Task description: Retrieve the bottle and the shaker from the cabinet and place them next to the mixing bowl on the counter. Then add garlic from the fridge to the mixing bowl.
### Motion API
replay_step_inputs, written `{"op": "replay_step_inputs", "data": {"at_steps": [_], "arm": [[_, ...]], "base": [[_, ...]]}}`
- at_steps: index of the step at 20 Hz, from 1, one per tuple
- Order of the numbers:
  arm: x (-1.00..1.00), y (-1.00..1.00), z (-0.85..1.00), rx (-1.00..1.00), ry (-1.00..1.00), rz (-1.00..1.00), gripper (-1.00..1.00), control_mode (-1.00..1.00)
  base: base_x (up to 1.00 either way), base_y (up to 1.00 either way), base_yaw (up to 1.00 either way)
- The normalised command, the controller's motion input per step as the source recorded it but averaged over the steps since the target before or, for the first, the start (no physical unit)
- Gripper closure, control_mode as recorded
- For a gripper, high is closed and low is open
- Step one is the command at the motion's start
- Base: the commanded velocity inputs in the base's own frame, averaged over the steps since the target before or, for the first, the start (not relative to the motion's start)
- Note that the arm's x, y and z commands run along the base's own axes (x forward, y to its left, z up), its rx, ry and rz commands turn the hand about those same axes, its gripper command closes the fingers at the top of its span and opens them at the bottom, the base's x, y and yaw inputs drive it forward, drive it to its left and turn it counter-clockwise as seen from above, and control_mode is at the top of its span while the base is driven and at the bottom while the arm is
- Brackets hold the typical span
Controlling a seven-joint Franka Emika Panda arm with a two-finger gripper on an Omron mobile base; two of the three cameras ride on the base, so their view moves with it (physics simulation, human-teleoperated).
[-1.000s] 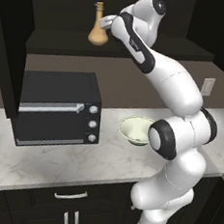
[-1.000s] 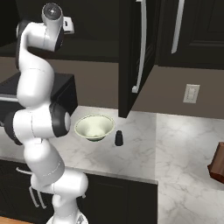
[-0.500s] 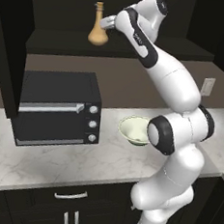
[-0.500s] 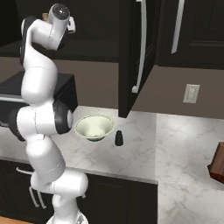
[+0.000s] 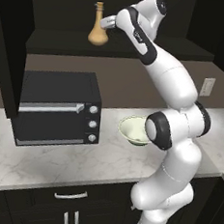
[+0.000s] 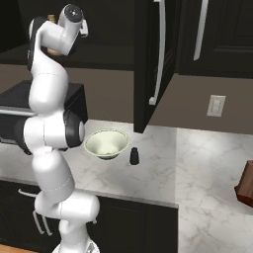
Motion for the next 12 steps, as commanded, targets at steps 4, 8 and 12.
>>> {"op": "replay_step_inputs", "data": {"at_steps": [4,8,12], "arm": [[0.36,0.05,0.00,0.00,0.02,0.00,-1.00,-1.00],[0.36,0.10,0.00,0.00,0.02,0.00,-1.00,-1.00],[0.18,0.03,0.00,0.00,0.02,0.00,-1.00,-1.00]], "base": [[0.00,0.00,0.00],[0.00,0.00,0.00],[0.00,0.00,0.00]]}}
